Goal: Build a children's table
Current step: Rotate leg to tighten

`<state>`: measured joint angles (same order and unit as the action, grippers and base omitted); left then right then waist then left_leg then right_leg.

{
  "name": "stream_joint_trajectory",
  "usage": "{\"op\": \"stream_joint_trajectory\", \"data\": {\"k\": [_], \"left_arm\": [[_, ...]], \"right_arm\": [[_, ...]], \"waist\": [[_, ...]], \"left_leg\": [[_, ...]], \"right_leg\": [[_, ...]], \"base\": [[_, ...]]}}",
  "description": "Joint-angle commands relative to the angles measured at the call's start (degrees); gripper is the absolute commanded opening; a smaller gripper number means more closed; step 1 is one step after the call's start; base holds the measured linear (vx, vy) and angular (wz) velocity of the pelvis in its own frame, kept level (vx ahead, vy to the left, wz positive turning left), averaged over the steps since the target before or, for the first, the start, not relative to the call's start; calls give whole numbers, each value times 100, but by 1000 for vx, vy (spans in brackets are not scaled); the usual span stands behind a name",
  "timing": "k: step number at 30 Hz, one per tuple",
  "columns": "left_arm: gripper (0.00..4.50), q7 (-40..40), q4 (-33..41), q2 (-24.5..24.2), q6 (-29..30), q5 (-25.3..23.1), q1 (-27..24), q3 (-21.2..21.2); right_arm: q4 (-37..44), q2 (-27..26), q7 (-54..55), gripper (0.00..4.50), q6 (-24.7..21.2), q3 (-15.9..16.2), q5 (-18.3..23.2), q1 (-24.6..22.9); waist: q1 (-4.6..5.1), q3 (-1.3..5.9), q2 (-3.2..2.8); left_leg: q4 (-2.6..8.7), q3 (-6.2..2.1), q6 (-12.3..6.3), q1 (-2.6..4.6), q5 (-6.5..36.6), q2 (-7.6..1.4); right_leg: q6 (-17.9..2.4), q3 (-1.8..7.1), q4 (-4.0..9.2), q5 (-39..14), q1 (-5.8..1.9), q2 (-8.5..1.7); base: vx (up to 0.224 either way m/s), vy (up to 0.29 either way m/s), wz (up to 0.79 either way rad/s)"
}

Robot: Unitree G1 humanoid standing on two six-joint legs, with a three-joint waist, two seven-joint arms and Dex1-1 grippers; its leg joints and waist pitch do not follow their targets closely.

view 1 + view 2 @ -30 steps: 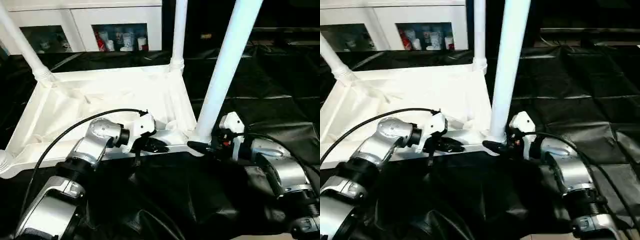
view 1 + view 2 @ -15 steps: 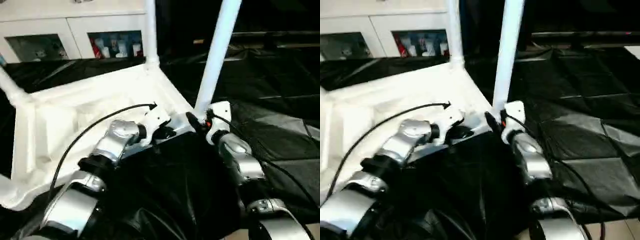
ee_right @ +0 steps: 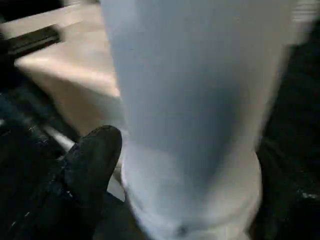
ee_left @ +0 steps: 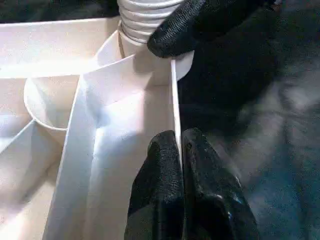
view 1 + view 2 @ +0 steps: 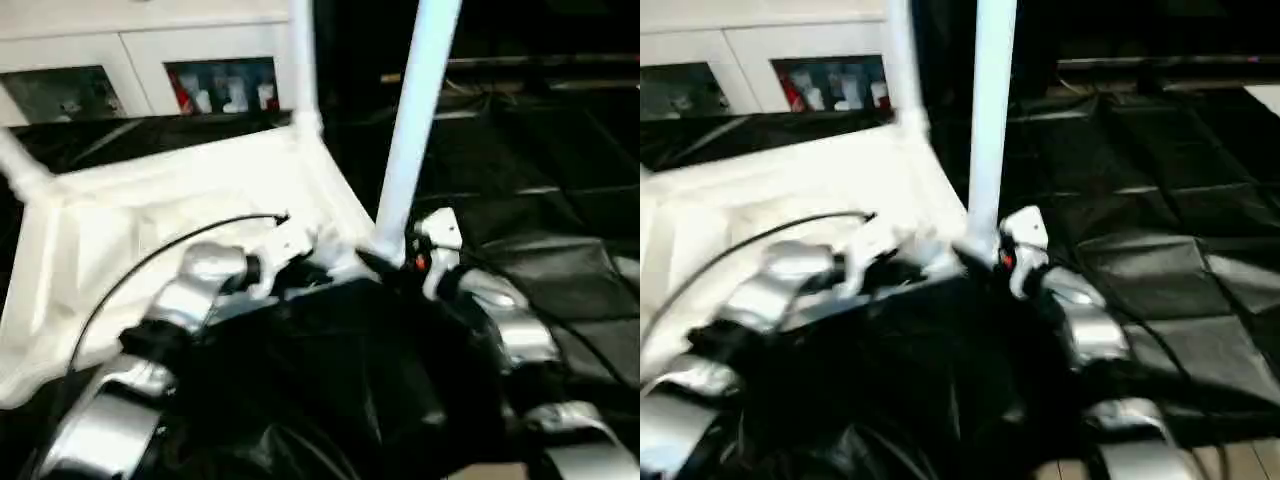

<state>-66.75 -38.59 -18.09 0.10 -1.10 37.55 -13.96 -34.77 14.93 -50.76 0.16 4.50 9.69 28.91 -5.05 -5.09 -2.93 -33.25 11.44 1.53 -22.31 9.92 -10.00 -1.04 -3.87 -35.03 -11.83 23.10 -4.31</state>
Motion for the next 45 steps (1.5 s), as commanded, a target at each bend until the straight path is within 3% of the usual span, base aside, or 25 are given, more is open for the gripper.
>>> {"op": "stream_joint_trajectory", "data": {"k": [1,7,10,20,25,28,30,32,35,37,38,39,40,42,44,45], "left_arm": [[0,-344,173,-14,-39,252,-130,-49],[0,-868,295,-329,-28,412,-167,-7],[0,-998,322,-361,-7,438,-192,11],[0,-1121,353,-320,98,505,-217,0],[0,-1183,362,-315,199,567,-228,18],[0,-912,265,-134,325,602,-179,117],[0,-558,101,-4,263,472,-110,126],[0,-351,9,82,221,364,-67,94],[0,258,-213,341,231,103,59,32],[0,599,-308,546,263,39,126,34],[0,599,-308,546,263,39,126,34],[0,783,-352,676,292,1,162,23],[0,1178,-444,1010,369,-68,243,-15],[0,1424,-532,1247,388,-118,310,-53],[0,1421,-559,1285,343,-114,328,-60],[0,1400,-563,1293,320,-98,332,-53]], "right_arm": [[173,70,-480,382,-139,208,63,-130],[643,577,-1279,382,-451,311,241,-282],[674,696,-1444,368,-471,399,170,-319],[795,620,-1511,287,-613,431,271,-406],[791,572,-1524,279,-637,441,268,-477],[476,161,-793,279,-532,229,235,-570],[188,-124,-70,278,-404,108,79,-537],[34,-314,394,277,-340,27,8,-507],[-383,-792,1603,277,-377,-250,-46,-376],[-613,-997,2163,277,-380,-345,-90,-260],[-613,-997,2163,277,-380,-345,-90,-260],[-757,-1115,2434,277,-369,-377,-116,-174],[-1087,-1382,2923,277,-307,-377,-221,48],[-1285,-1553,2991,277,-169,-283,-360,211],[-1260,-1571,2811,277,-51,-225,-403,223],[-1223,-1562,2710,312,13,-206,-415,222]], "waist": [[-38,404,106],[-84,395,109],[-90,397,96],[-107,405,107],[-108,409,96],[-111,401,82],[-67,387,93],[-13,338,92],[-3,308,83],[-2,315,59],[10,294,55],[4,298,43],[26,305,29],[37,281,54],[23,255,56],[23,250,64]], "left_leg": [[315,-163,-835,89,554,-382],[310,-164,-832,79,597,-386],[314,-165,-735,85,715,-387],[298,-167,-766,79,556,-379],[302,-172,-725,85,615,-385],[306,-172,-656,79,689,-386],[331,-178,-551,84,822,-377],[387,-202,-303,115,1240,-366],[434,-218,-108,163,1484,-374],[442,-224,-63,170,1551,-373],[463,-218,-13,193,1661,-380],[466,-231,11,190,1754,-375],[470,-222,50,188,1775,-385],[482,-234,129,232,2010,-358],[493,-242,67,237,2153,-353],[507,-249,46,253,2223,-352]], "right_leg": [[-1513,284,344,-343,-275,-482],[-1587,285,325,-219,-273,-491],[-1597,290,346,-358,-274,-510],[-1647,282,310,-103,-286,-502],[-1647,281,316,-180,-281,-501],[-1662,293,331,-271,-273,-528],[-1636,289,355,-462,-271,-519],[-1489,303,447,-1250,-271,-546],[-1294,329,513,-1786,-237,-549],[-1219,335,527,-1880,-239,-555],[-1197,340,550,-1947,-197,-537],[-1161,338,555,-2024,-218,-550],[-1169,343,544,-1985,-200,-547],[-1083,341,601,-2323,-187,-549],[-985,345,646,-2558,-187,-564],[-926,348,670,-2685,-183,-566]], "base": [[0,0,0],[0,0,0],[0,0,0],[0,0,0],[0,0,0],[0,0,0],[0,0,0],[0,0,0],[0,0,0],[0,0,0],[0,0,0],[0,0,0],[0,0,0],[0,0,0],[0,0,0],[0,0,0]]}}
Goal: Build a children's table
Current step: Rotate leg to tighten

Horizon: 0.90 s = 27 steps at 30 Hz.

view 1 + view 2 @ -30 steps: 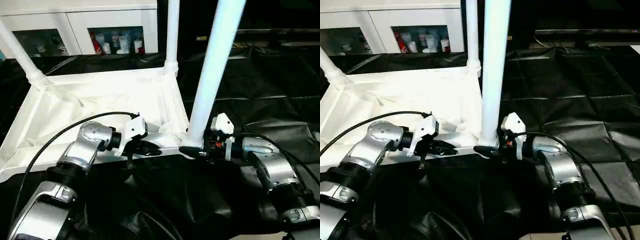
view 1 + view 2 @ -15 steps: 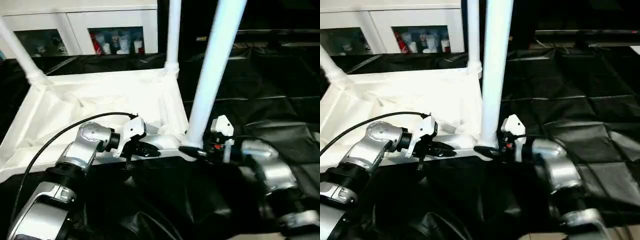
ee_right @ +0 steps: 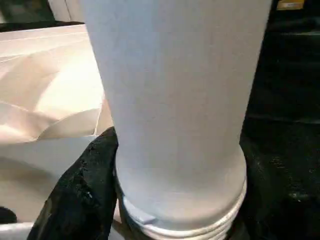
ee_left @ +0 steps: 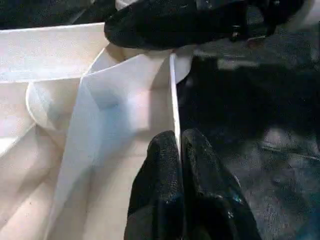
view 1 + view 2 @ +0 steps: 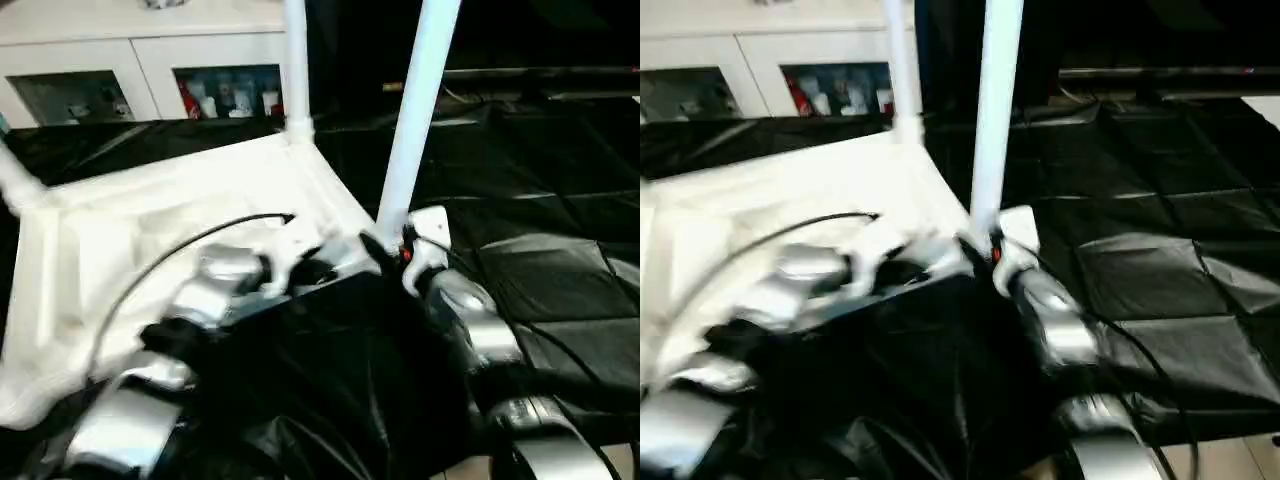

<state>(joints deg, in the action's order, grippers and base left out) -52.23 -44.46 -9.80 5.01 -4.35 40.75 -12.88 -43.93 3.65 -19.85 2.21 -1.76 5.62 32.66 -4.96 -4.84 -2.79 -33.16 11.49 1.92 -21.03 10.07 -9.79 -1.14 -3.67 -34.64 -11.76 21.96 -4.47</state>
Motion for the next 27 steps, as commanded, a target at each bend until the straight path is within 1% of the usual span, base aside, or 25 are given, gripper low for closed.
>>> {"op": "stream_joint_trajectory", "data": {"k": [1,2,3,4,5,6,8,9,10,11,12,13,14,15,16,17,18,19,20,21,22,23,24,25,27], "left_arm": [[0,-64,27,459,-179,229,10,-162],[0,-149,47,426,-236,241,-3,-167],[0,-524,188,234,-360,319,-108,-172],[0,-605,215,189,-385,335,-131,-173],[0,-692,254,131,-399,344,-162,-182],[0,-793,290,56,-416,342,-194,-194],[0,-937,327,-44,-457,333,-237,-185],[0,-1235,424,-234,-489,402,-315,-151],[0,-1235,424,-234,-489,402,-315,-151],[0,-1358,465,-309,-494,445,-343,-135],[0,-1567,526,-419,-496,510,-378,-116],[0,-1696,560,-482,-498,547,-396,-105],[0,-1771,580,-518,-498,567,-406,-99],[0,-1876,610,-576,-475,599,-416,-80],[0,-1888,613,-582,-473,602,-417,-79],[0,-2115,676,-690,-423,665,-439,-71],[0,-2199,700,-741,-426,678,-449,-75],[0,-2248,721,-771,-433,685,-459,-79],[0,-2335,761,-807,-387,721,-470,-76],[0,-2351,765,-817,-389,726,-471,-73],[0,-2356,769,-820,-391,726,-471,-73],[0,-2348,768,-820,-392,729,-471,-64],[0,-2348,769,-820,-391,733,-471,-61],[0,-2330,767,-814,-397,730,-473,-58],[0,-2337,779,-805,-396,739,-493,-58]], "right_arm": [[-298,-427,-401,312,-183,420,-4,-153],[-233,-379,-544,347,-122,417,26,-156],[24,-133,-1088,349,-66,448,114,-185],[73,-83,-1196,352,-66,459,129,-191],[128,-20,-1340,352,-86,472,159,-200],[186,63,-1530,352,-104,494,192,-211],[234,195,-1819,352,-114,522,220,-213],[418,466,-2371,352,-200,576,310,-253],[418,466,-2371,352,-200,576,310,-253],[503,576,-2586,352,-235,597,350,-272],[665,753,-2910,352,-316,625,424,-316],[763,858,-3102,352,-365,640,467,-342],[822,922,-3216,352,-396,649,493,-358],[935,1053,-3444,352,-449,670,513,-395],[946,1067,-3468,352,-455,674,514,-399],[1160,1319,-3924,352,-564,747,544,-477],[1241,1444,-4137,352,-634,780,554,-510],[1283,1522,-4264,352,-684,807,573,-525],[1360,1690,-4481,352,-727,876,564,-552],[1397,1755,-4570,352,-767,901,570,-563],[1421,1795,-4625,352,-796,912,576,-571],[1398,1838,-4640,352,-780,910,556,-553],[1392,1863,-4650,352,-774,908,548,-546],[1380,1875,-4670,336,-785,897,559,-537],[1378,1871,-4676,326,-846,878,588,-512]], "waist": [[13,234,51],[2,276,62],[-7,297,104],[-7,297,104],[-24,314,83],[-22,324,108],[-43,344,94],[-57,368,99],[-57,368,99],[-66,368,80],[-79,390,67],[-95,401,76],[-110,422,64],[-127,433,86],[-127,433,86],[-149,475,81],[-155,476,90],[-161,460,82],[-167,452,117],[-181,444,110],[-181,444,110],[-183,429,107],[-182,419,108],[-178,414,116],[-170,405,118]], "left_leg": [[505,-258,-1,123,2179,-373],[508,-250,-52,117,1976,-380],[507,-234,-160,90,1714,-378],[507,-234,-160,90,1714,-378],[478,-209,-340,54,1393,-390],[466,-200,-414,36,1260,-379],[438,-191,-490,27,1059,-385],[416,-181,-554,18,928,-382],[416,-181,-554,18,928,-382],[407,-166,-640,10,820,-394],[396,-175,-646,14,795,-390],[385,-168,-677,22,747,-393],[362,-168,-763,4,564,-413],[346,-175,-827,-8,423,-404],[346,-175,-827,-8,423,-404],[298,-176,-948,-27,239,-404],[270,-168,-1035,-43,155,-400],[273,-166,-1063,-52,193,-402],[275,-158,-1049,-47,351,-411],[283,-163,-996,-38,454,-419],[283,-163,-996,-38,454,-419],[298,-165,-869,-38,634,-425],[307,-167,-769,-35,747,-425],[309,-165,-729,-36,798,-420],[322,-167,-615,-29,895,-417]], "right_leg": [[-898,329,632,-2691,-85,-553],[-904,331,622,-2465,-114,-557],[-951,327,595,-2111,-147,-537],[-951,327,595,-2111,-147,-537],[-1098,326,534,-1553,-158,-530],[-1162,308,514,-1442,-186,-525],[-1240,295,485,-1236,-190,-527],[-1304,279,457,-1032,-216,-517],[-1304,279,457,-1032,-216,-517],[-1378,273,431,-807,-198,-502],[-1408,259,414,-755,-220,-501],[-1420,261,409,-644,-221,-495],[-1480,265,351,-276,-208,-491],[-1511,250,313,-3,-230,-471],[-1511,250,313,-3,-230,-471],[-1590,241,250,338,-206,-468],[-1636,236,223,515,-185,-460],[-1648,234,233,471,-175,-465],[-1644,238,261,257,-176,-481],[-1622,240,279,18,-173,-491],[-1622,240,279,18,-173,-491],[-1578,247,310,-361,-163,-500],[-1544,254,331,-577,-157,-508],[-1530,259,341,-666,-157,-508],[-1465,269,358,-889,-152,-508]], "base": [[0,0,0],[0,0,0],[0,0,0],[0,0,0],[0,0,0],[0,0,0],[0,0,0],[0,0,0],[0,0,0],[0,0,0],[0,0,0],[0,0,0],[0,0,0],[0,0,0],[0,0,0],[0,0,0],[0,0,0],[0,0,0],[0,0,0],[0,0,0],[0,0,0],[0,0,0],[0,0,0],[0,0,0],[0,0,0]]}}
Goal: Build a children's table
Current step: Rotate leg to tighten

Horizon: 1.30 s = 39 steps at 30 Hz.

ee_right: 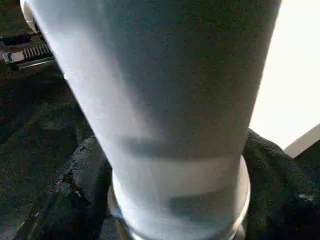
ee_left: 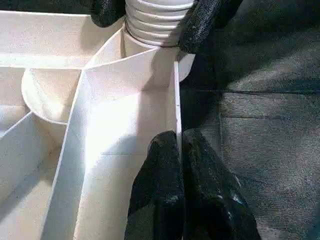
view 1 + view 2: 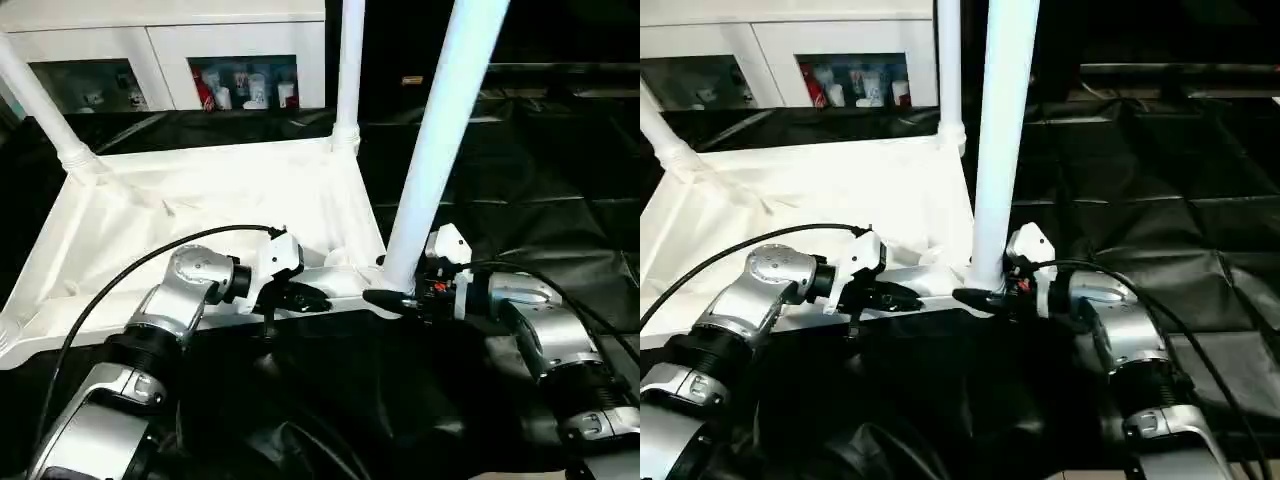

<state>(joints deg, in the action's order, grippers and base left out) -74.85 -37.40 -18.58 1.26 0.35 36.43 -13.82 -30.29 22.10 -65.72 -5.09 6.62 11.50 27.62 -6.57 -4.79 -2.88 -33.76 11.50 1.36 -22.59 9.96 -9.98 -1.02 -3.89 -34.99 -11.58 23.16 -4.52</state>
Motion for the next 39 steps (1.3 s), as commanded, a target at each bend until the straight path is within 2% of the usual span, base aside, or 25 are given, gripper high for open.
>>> {"op": "stream_joint_trajectory", "data": {"k": [1,2,7,11,13,15,16,17,18,20,21,23,25,26,27,28,29,31,33,34,35,36,37,38,39], "left_arm": [[0,-77,77,77,-22,271,-66,35],[0,-92,85,87,-18,271,-83,40],[0,-74,27,117,-41,258,-77,56],[0,133,-69,155,-52,190,-41,83],[0,505,-230,227,-39,33,52,92],[0,1097,-527,381,-12,-183,223,106],[0,1227,-608,452,9,-191,273,130],[0,1411,-688,538,43,-214,328,153],[0,1629,-777,636,78,-252,396,165],[0,1770,-835,694,98,-280,439,170],[0,2054,-934,817,165,-338,518,167],[0,2737,-1235,1229,320,-418,730,164],[0,2843,-1304,1323,329,-427,775,161],[0,2912,-1352,1425,310,-440,819,151],[0,2921,-1361,1445,291,-440,830,148],[0,2874,-1357,1468,236,-420,840,144],[0,2836,-1346,1459,218,-410,835,143],[0,2710,-1295,1412,152,-390,794,133],[0,2578,-1261,1358,59,-383,748,121],[0,2351,-1194,1267,-26,-331,661,130],[0,2175,-1143,1212,-108,-293,604,123],[0,2001,-1079,1156,-143,-249,547,114],[0,1863,-1030,1091,-154,-227,496,102],[0,1784,-1002,1050,-155,-217,466,95],[0,1492,-921,903,-209,-178,395,65]], "right_arm": [[21,23,-104,326,-132,39,11,-8],[75,21,-137,308,-196,49,46,-17],[213,16,-185,283,-280,80,101,-91],[131,-77,-11,277,-234,75,46,-173],[-194,-283,676,277,-108,-34,-149,-139],[-711,-693,1958,277,3,-311,-341,-39],[-860,-840,2339,277,-33,-428,-321,-1],[-1017,-977,2726,277,-39,-532,-322,35],[-1190,-1118,3108,277,-50,-623,-319,75],[-1296,-1205,3341,276,-48,-671,-323,100],[-1482,-1365,3759,276,-22,-742,-336,153],[-1951,-1864,4719,276,120,-814,-443,371],[-2046,-1983,4857,276,156,-798,-490,439],[-2106,-2128,4853,276,199,-734,-540,526],[-2102,-2164,4811,276,232,-709,-554,544],[-2001,-2209,4536,276,361,-607,-583,547],[-1951,-2201,4432,332,403,-574,-588,536],[-1876,-2149,4264,346,443,-551,-564,529],[-1862,-2097,4145,353,474,-574,-518,562],[-1799,-1976,3948,365,523,-558,-516,601],[-1769,-1889,3765,389,570,-524,-527,613],[-1706,-1802,3577,389,585,-487,-522,603],[-1631,-1698,3341,389,603,-449,-515,582],[-1582,-1633,3190,389,613,-427,-509,567],[-1341,-1427,2706,389,545,-322,-463,487]], "waist": [[-9,402,128],[-5,411,131],[-7,429,152],[-15,415,149],[-4,402,156],[56,355,143],[68,338,120],[98,317,125],[114,314,131],[151,319,128],[162,303,83],[185,292,45],[186,288,71],[180,284,67],[178,242,3],[194,228,28],[194,232,27],[173,288,24],[178,290,36],[175,291,16],[175,301,47],[163,303,49],[173,302,89],[155,310,71],[154,309,103]], "left_leg": [[381,-171,-549,128,898,-398],[373,-169,-557,124,846,-394],[334,-162,-729,101,528,-374],[336,-164,-746,106,588,-377],[346,-163,-708,110,645,-377],[409,-181,-407,146,1044,-370],[422,-186,-323,162,1158,-364],[456,-204,-168,193,1405,-368],[464,-210,-110,200,1498,-365],[476,-218,-44,199,1557,-362],[493,-215,-33,208,1624,-373],[504,-222,74,237,1855,-366],[516,-240,126,244,1946,-354],[521,-240,99,243,1965,-357],[532,-248,91,259,2158,-347],[541,-244,96,273,2312,-345],[555,-263,112,296,2460,-344],[576,-263,47,281,2137,-358],[577,-242,-95,220,1820,-361],[573,-242,-107,225,1816,-361],[560,-227,-156,229,1793,-361],[544,-219,-202,206,1699,-353],[542,-207,-241,191,1609,-351],[527,-201,-328,188,1455,-349],[512,-188,-388,188,1334,-348]], "right_leg": [[-1467,292,393,-910,-273,-503],[-1463,292,380,-836,-277,-500],[-1501,285,331,-377,-285,-488],[-1470,278,357,-583,-273,-495],[-1444,282,372,-701,-262,-489],[-1334,294,460,-1390,-229,-506],[-1298,297,481,-1570,-221,-505],[-1225,302,529,-1980,-219,-526],[-1182,299,542,-2137,-217,-527],[-1097,322,561,-2127,-226,-523],[-1097,331,571,-2077,-197,-516],[-1100,327,592,-2200,-176,-516],[-1074,323,600,-2293,-186,-517],[-1049,328,616,-2295,-184,-527],[-1011,326,638,-2459,-165,-524],[-969,320,670,-2617,-161,-519],[-878,314,698,-2813,-184,-535],[-892,329,680,-2459,-231,-544],[-1047,327,628,-1900,-261,-524],[-1077,324,625,-1881,-262,-527],[-1132,325,625,-1848,-266,-529],[-1162,321,610,-1802,-291,-533],[-1161,323,605,-1748,-295,-526],[-1166,317,595,-1669,-302,-527],[-1179,317,591,-1656,-294,-529]], "base": [[0,0,0],[0,0,0],[0,0,0],[0,0,0],[0,0,0],[0,0,0],[0,0,0],[0,0,0],[0,0,0],[0,0,0],[0,0,0],[0,0,0],[0,0,0],[0,0,0],[0,0,0],[0,0,0],[0,0,0],[0,0,0],[0,0,0],[0,0,0],[0,0,0],[0,0,0],[0,0,0],[0,0,0],[0,0,0]]}}
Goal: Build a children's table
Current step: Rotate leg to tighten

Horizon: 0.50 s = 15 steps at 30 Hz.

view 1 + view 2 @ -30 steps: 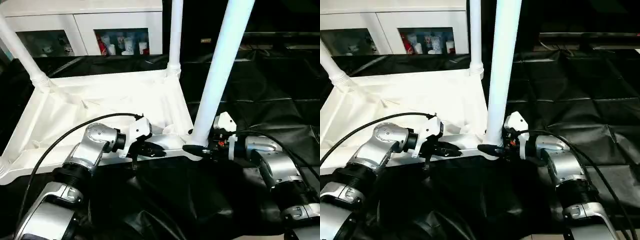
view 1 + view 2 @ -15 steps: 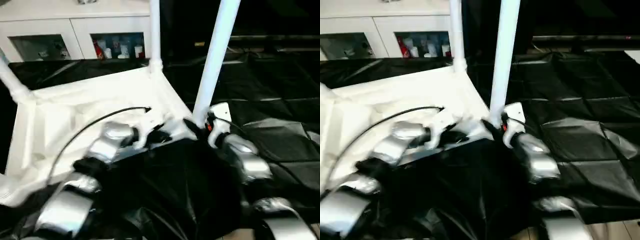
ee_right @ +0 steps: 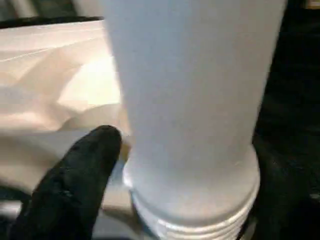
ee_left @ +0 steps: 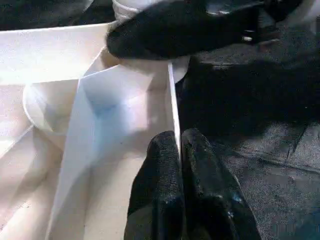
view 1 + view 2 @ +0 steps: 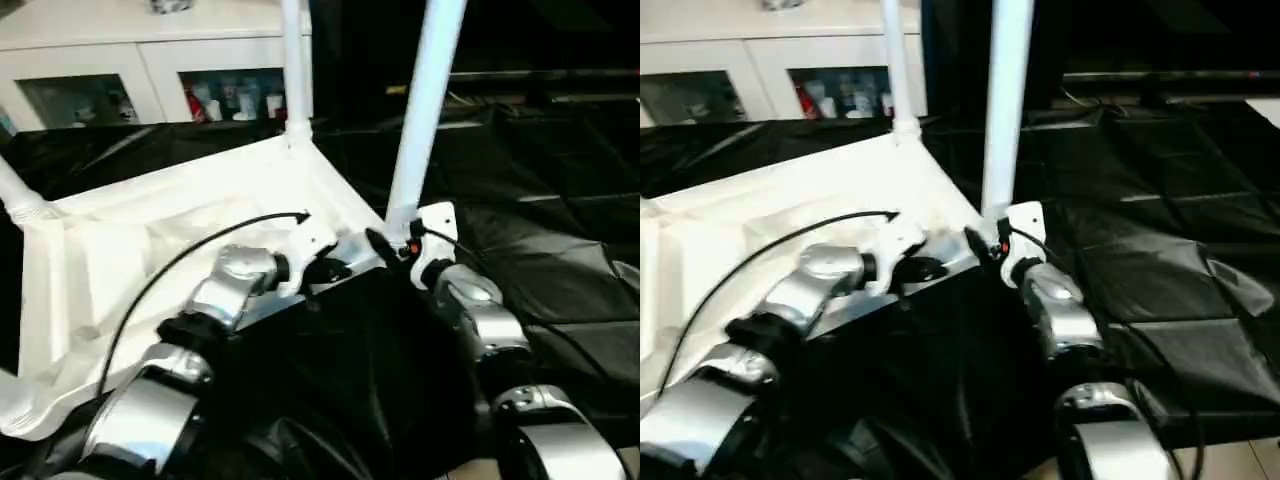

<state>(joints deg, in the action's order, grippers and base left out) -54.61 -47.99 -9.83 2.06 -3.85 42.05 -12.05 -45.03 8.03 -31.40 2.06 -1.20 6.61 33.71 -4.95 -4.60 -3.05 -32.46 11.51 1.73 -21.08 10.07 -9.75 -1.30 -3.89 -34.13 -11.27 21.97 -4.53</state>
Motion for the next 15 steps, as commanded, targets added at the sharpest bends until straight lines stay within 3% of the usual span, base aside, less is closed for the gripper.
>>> {"op": "stream_joint_trajectory", "data": {"k": [1,2,4,5,6,7,9,10,12,15], "left_arm": [[0,-613,161,-17,-302,251,-187,-121],[0,-887,234,-191,-369,272,-245,-150],[0,-1148,299,-347,-401,325,-296,-127],[0,-1281,334,-423,-414,362,-319,-102],[0,-1351,354,-463,-418,382,-331,-86],[0,-1466,401,-535,-400,420,-353,-72],[0,-1643,487,-639,-372,471,-391,-70],[0,-1736,536,-700,-354,492,-413,-72],[0,-1815,582,-755,-345,514,-435,-71],[0,-1934,633,-837,-347,567,-470,-58]], "right_arm": [[207,42,-869,389,-194,492,41,-147],[491,283,-1382,389,-304,615,105,-238],[768,557,-1888,389,-394,727,145,-332],[886,710,-2151,389,-445,762,164,-375],[943,795,-2296,389,-474,775,174,-397],[1018,939,-2501,389,-520,790,200,-428],[1097,1133,-2784,389,-563,802,230,-460],[1138,1248,-2930,389,-575,809,241,-473],[1188,1344,-3072,389,-612,803,267,-482],[1308,1514,-3325,389,-730,808,330,-484]], "waist": [[-29,297,113],[-47,314,138],[-58,332,118],[-51,346,155],[-57,359,125],[-55,370,169],[-60,394,130],[-61,409,161],[-60,386,172],[-72,362,173]], "left_leg": [[376,-191,-466,31,1252,-365],[357,-178,-561,10,1039,-373],[337,-170,-671,8,847,-387],[328,-168,-710,-3,768,-383],[318,-172,-745,-4,672,-402],[307,-166,-774,-7,607,-397],[281,-179,-875,-27,402,-417],[252,-171,-974,-37,256,-416],[248,-157,-1042,-42,346,-405],[261,-151,-972,-35,551,-415]], "right_leg": [[-1150,305,497,-1653,-199,-524],[-1147,301,474,-1454,-212,-514],[-1217,288,428,-1135,-201,-492],[-1260,278,407,-966,-221,-485],[-1322,276,374,-776,-206,-489],[-1343,271,362,-652,-218,-476],[-1454,262,291,-271,-208,-475],[-1512,258,244,16,-189,-460],[-1558,249,257,-31,-173,-459],[-1520,263,301,-418,-162,-483]], "base": [[0,0,0],[0,0,0],[27,-19,0],[0,0,0],[0,0,0],[0,0,0],[0,0,0],[0,0,0],[0,0,0],[0,0,0]]}}
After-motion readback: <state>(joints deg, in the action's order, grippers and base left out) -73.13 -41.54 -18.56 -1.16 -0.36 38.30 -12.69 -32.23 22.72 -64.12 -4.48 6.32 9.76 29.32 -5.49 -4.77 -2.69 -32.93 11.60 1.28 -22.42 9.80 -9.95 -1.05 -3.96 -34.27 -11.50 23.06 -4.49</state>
